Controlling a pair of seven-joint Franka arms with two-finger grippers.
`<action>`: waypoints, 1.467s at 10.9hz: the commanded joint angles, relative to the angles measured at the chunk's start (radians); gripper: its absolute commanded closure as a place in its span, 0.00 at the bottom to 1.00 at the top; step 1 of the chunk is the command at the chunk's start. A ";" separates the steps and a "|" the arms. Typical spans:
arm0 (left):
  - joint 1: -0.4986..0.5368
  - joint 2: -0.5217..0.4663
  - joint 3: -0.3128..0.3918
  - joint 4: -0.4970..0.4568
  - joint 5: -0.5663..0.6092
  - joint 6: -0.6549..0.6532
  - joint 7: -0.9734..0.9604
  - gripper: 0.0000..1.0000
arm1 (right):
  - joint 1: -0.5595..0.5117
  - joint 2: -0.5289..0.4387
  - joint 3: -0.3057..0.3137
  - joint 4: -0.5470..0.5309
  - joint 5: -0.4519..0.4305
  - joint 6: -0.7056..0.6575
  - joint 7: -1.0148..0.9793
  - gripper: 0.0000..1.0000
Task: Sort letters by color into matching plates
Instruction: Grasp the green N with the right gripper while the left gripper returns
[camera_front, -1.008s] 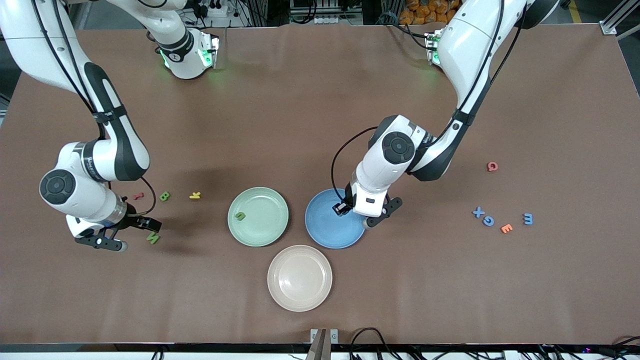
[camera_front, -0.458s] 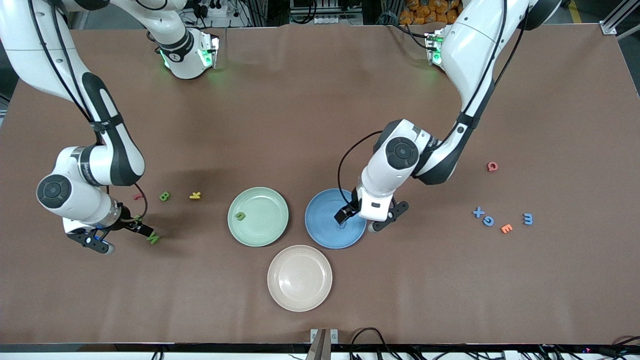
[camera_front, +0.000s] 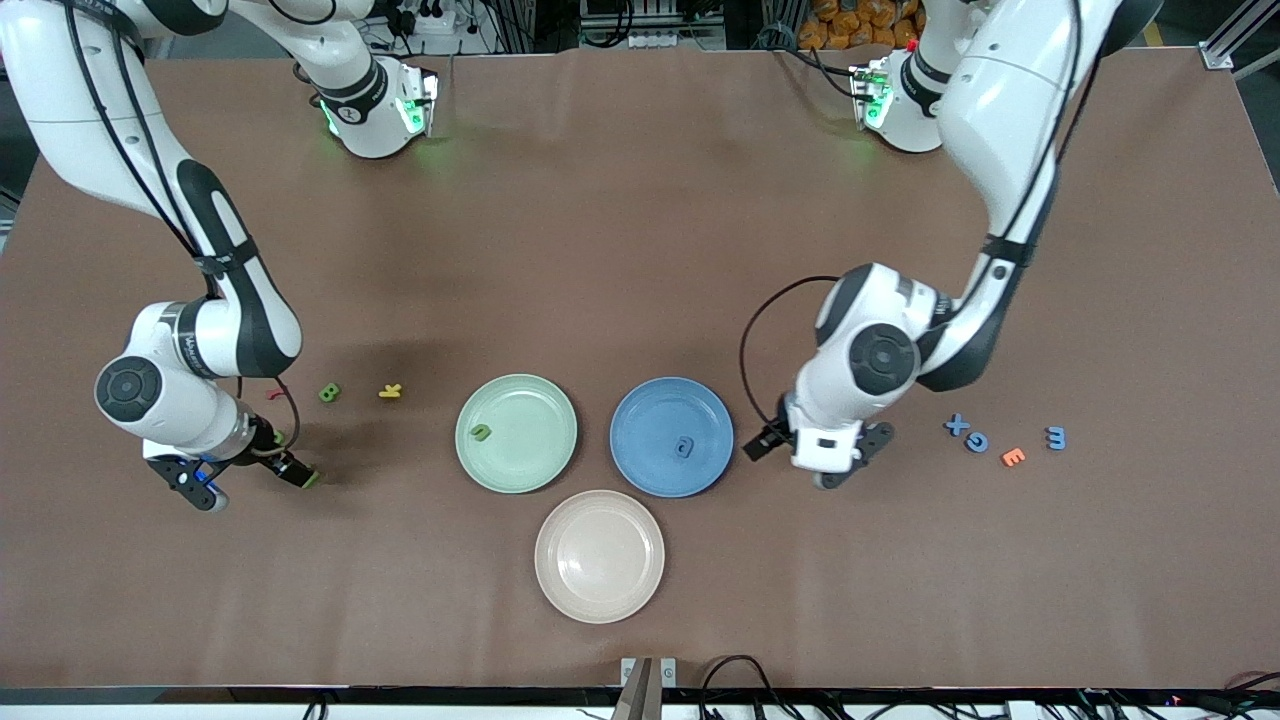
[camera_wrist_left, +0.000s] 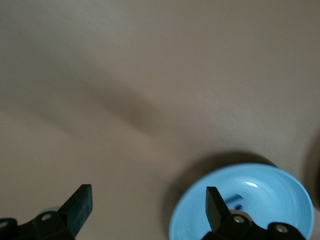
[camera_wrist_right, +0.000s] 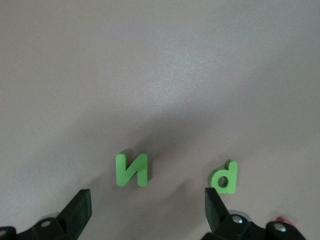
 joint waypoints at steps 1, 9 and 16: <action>0.084 -0.078 -0.009 -0.039 0.023 -0.111 0.084 0.00 | 0.011 0.058 0.001 0.074 0.000 0.000 0.040 0.02; 0.303 -0.177 -0.008 -0.231 0.111 -0.125 0.310 0.00 | 0.019 0.119 0.003 0.148 0.000 0.000 0.038 0.18; 0.425 -0.221 -0.012 -0.426 0.128 0.131 0.373 0.00 | 0.014 0.127 0.003 0.146 0.003 -0.003 0.038 0.28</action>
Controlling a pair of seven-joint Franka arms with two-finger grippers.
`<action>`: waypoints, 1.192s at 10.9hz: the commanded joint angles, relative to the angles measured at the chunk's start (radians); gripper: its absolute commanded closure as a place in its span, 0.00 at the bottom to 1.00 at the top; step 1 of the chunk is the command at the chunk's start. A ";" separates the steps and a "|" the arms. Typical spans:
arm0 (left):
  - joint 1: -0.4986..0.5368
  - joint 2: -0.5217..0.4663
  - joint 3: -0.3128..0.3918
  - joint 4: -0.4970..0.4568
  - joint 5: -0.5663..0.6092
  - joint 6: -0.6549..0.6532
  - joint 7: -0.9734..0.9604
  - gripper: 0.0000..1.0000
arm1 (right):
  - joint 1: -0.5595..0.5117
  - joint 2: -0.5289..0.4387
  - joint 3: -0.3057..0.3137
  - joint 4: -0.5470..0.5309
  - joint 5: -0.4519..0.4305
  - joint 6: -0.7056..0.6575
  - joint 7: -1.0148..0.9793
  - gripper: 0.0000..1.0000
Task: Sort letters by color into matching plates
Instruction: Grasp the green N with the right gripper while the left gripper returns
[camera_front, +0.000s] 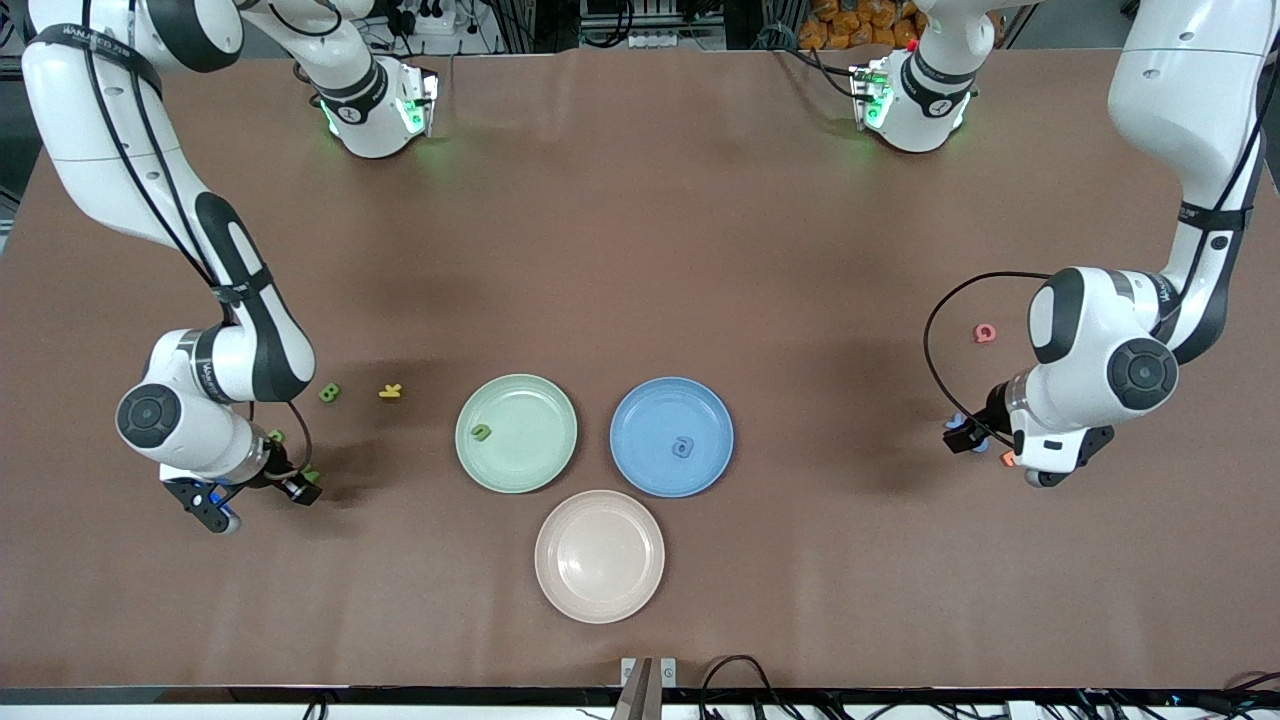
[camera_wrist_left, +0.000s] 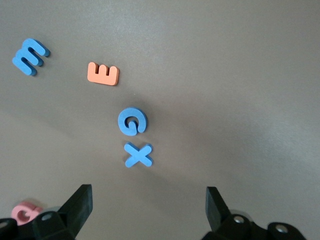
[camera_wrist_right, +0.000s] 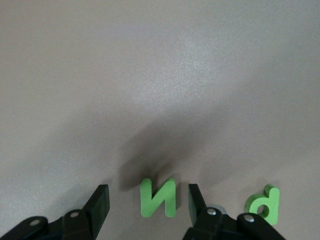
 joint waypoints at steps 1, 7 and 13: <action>0.017 -0.054 -0.010 -0.120 0.049 0.084 -0.004 0.00 | -0.007 0.018 0.003 0.024 0.005 -0.007 0.014 0.28; 0.106 0.020 0.011 -0.113 0.050 0.221 -0.076 0.00 | -0.012 0.034 0.004 0.024 -0.004 -0.005 0.014 0.39; 0.082 0.068 0.031 -0.082 0.096 0.260 -0.257 0.00 | -0.012 0.036 0.006 0.026 -0.004 -0.005 0.001 1.00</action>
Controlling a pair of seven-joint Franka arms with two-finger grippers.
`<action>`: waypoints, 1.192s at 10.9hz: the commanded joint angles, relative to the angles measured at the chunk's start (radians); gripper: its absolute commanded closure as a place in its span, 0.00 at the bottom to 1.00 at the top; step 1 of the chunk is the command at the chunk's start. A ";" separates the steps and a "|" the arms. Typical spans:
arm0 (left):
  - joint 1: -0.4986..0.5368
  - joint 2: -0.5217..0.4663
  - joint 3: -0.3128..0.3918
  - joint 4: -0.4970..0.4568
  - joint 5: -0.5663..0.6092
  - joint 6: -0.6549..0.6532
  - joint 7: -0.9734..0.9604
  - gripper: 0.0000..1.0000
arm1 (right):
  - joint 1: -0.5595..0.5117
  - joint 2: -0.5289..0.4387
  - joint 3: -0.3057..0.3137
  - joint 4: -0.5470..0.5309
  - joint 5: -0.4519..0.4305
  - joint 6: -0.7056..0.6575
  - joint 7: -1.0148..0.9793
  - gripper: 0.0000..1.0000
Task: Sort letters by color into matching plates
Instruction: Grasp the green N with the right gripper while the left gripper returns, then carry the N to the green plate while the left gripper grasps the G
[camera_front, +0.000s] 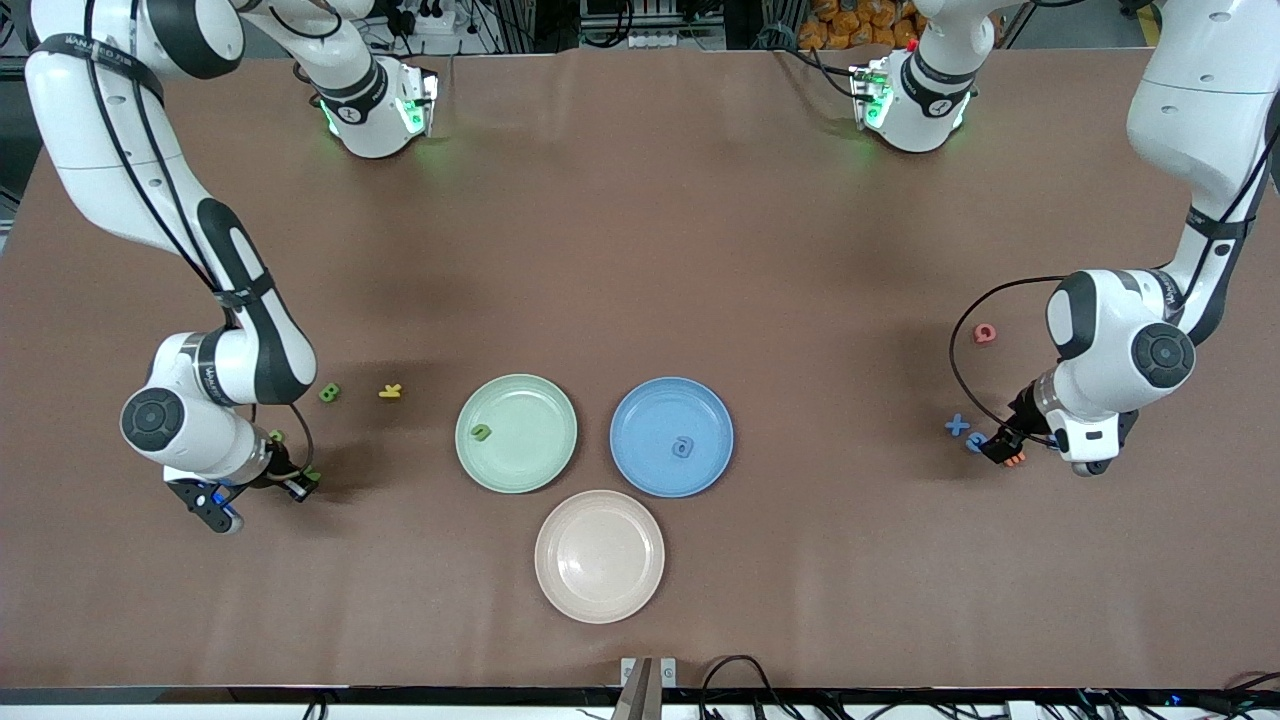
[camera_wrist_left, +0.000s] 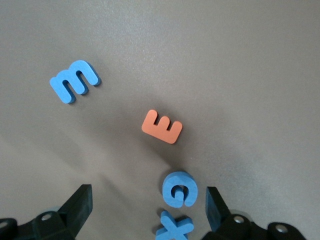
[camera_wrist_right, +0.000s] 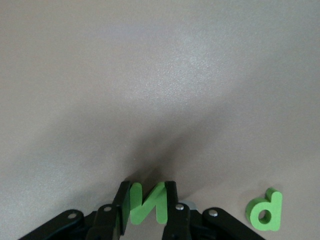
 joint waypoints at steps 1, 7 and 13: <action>-0.033 0.036 0.008 0.038 0.060 0.006 -0.117 0.00 | -0.008 0.016 0.012 0.019 -0.002 -0.006 0.004 1.00; -0.065 0.088 0.023 0.088 0.115 -0.003 -0.248 0.00 | 0.027 -0.007 0.057 0.048 -0.002 -0.019 0.007 1.00; -0.085 0.114 0.023 0.106 0.140 -0.006 -0.281 0.00 | 0.124 -0.045 0.109 0.054 -0.012 -0.062 0.132 1.00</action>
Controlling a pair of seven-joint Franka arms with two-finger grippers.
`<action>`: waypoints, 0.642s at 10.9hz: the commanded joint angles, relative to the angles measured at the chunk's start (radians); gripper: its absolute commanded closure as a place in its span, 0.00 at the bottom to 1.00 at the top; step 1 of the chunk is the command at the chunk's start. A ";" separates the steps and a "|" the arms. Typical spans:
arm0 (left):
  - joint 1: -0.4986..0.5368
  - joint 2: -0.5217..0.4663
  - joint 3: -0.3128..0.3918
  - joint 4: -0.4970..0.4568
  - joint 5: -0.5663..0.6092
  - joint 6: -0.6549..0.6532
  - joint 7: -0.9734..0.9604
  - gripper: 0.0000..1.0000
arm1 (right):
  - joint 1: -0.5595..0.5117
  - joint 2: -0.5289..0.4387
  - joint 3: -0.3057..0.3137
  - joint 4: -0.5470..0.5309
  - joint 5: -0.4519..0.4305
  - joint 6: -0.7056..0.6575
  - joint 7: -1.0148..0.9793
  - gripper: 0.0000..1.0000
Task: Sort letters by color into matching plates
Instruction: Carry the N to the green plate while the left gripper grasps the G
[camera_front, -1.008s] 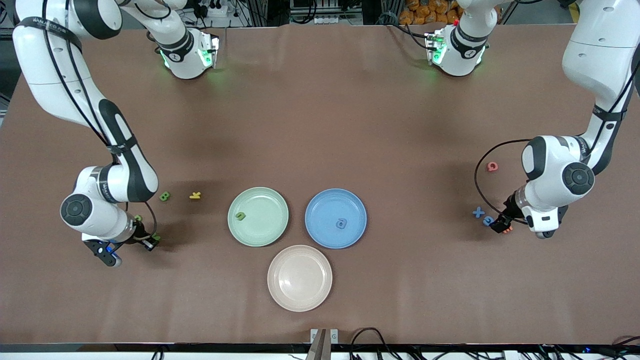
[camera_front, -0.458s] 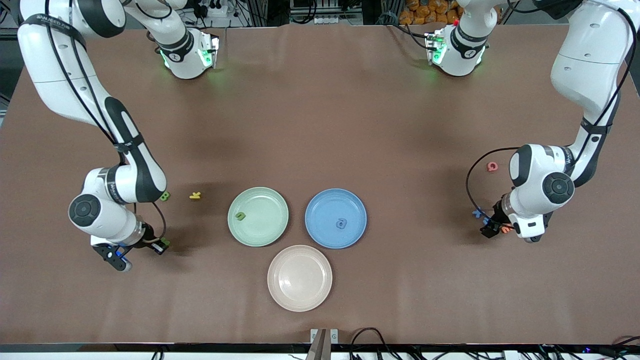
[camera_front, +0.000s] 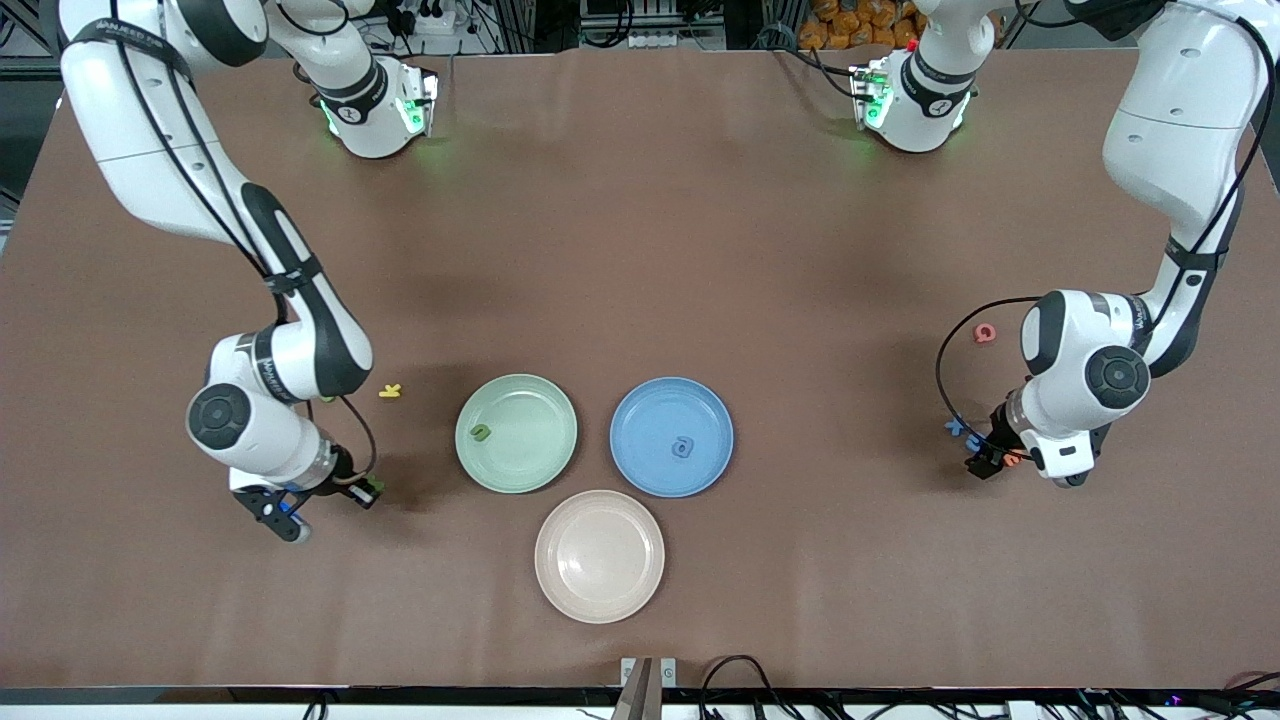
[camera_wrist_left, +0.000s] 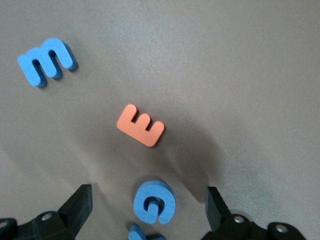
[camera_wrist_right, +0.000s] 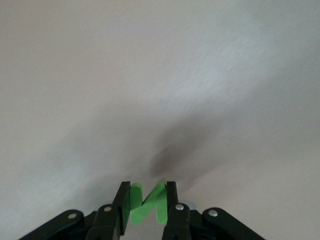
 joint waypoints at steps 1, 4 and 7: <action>-0.026 0.033 0.006 0.032 0.040 -0.004 -0.056 0.00 | 0.044 -0.046 0.036 0.011 -0.011 -0.076 0.037 1.00; -0.025 0.033 0.006 0.032 0.067 -0.006 -0.056 0.00 | 0.078 -0.046 0.073 0.110 0.003 -0.265 0.039 1.00; -0.020 0.030 0.006 0.023 0.129 -0.006 -0.056 0.63 | 0.121 -0.044 0.098 0.113 0.003 -0.279 0.039 1.00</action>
